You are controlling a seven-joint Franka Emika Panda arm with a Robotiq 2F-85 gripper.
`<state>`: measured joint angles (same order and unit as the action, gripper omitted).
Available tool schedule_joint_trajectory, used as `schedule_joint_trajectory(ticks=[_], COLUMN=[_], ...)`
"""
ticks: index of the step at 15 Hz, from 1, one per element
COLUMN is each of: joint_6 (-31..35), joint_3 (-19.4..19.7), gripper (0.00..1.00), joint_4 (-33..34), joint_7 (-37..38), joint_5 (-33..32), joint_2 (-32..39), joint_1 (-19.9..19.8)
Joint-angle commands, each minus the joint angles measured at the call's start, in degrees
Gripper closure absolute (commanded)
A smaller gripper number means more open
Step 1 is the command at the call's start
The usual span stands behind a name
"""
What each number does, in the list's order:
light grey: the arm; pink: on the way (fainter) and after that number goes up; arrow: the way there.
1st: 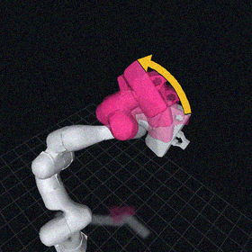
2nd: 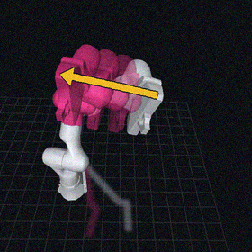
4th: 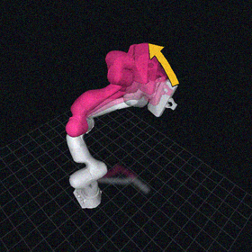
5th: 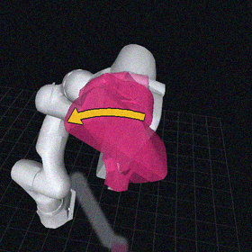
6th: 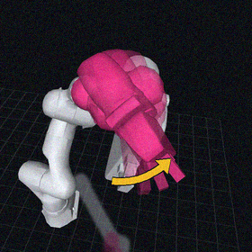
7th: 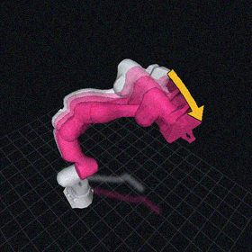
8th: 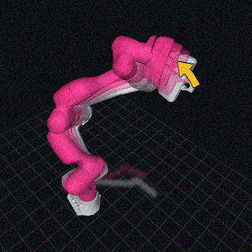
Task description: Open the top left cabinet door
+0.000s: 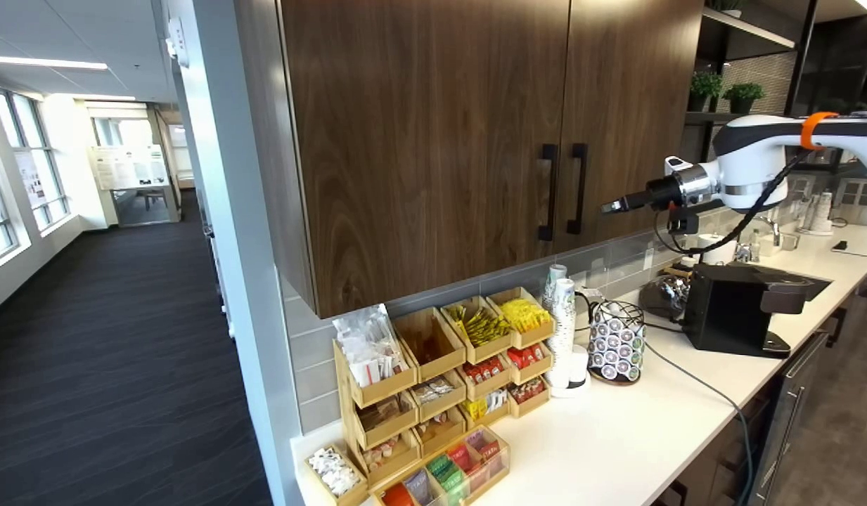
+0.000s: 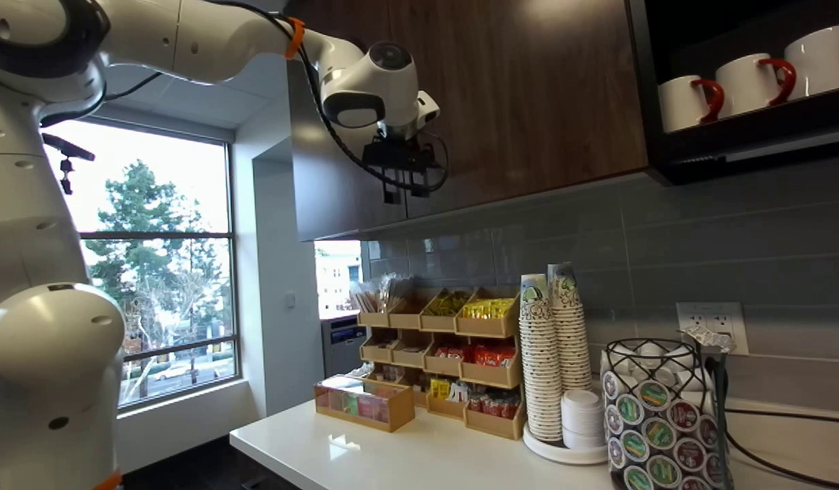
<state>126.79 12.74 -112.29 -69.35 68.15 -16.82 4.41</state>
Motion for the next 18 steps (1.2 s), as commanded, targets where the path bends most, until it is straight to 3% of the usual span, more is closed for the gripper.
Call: schedule_joint_trajectory(ticks=[1,10,18], joint_6=[-4.1,-12.4,-12.7], joint_3=[-0.7,-2.3,-3.7], gripper=[0.00,0.00,0.00], joint_4=[1.9,4.5,7.5], joint_7=[-4.0,-5.7,-6.7], joint_5=[6.2,11.5,11.5], joint_2=[2.1,5.4,8.0], joint_1=[-1.9,-4.7,-6.1])
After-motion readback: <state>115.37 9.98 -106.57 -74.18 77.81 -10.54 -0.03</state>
